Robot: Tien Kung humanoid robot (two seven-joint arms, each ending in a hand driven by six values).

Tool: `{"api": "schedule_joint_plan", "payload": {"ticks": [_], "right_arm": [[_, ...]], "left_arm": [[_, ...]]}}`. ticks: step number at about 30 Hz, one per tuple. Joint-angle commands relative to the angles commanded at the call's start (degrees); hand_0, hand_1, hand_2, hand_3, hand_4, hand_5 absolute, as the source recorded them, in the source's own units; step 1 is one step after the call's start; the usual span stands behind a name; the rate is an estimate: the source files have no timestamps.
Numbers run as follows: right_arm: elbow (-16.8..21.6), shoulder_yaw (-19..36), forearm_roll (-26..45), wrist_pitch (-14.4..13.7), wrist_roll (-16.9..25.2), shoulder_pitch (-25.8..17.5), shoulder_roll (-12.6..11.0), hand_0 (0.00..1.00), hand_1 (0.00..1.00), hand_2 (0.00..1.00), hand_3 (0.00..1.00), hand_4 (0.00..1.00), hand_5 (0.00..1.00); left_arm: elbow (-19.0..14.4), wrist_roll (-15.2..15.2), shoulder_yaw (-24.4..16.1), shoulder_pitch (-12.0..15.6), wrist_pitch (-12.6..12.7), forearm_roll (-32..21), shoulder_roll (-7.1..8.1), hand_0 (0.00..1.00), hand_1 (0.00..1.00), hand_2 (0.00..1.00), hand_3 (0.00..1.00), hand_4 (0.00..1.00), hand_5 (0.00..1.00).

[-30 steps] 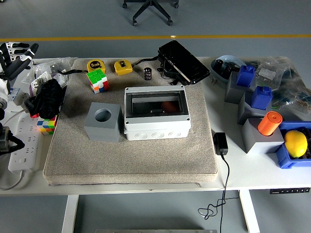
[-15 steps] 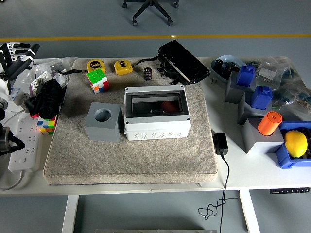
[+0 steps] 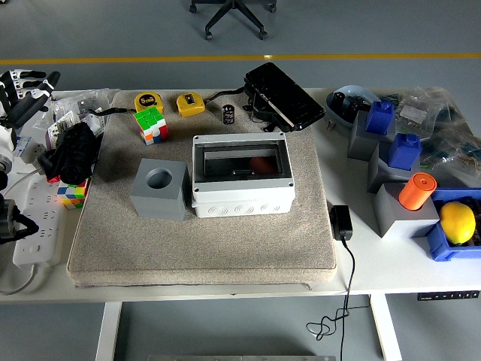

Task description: Fetch the battery,place it into the box,close the lid of the box

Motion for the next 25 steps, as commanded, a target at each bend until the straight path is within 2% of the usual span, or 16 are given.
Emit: {"api": "schedule_joint_plan", "payload": {"ticks": [25], "right_arm": [[-0.06,-0.34,0.41,0.11,-0.12,-0.25,0.19,0.593,0.605,0.574,0.561,0.929,0.448]], "left_arm": [[0.01,0.55,0.85,-0.15,-0.26,0.36,-0.64,0.324,0.484,0.512,0.528,0.929,0.468]]}}
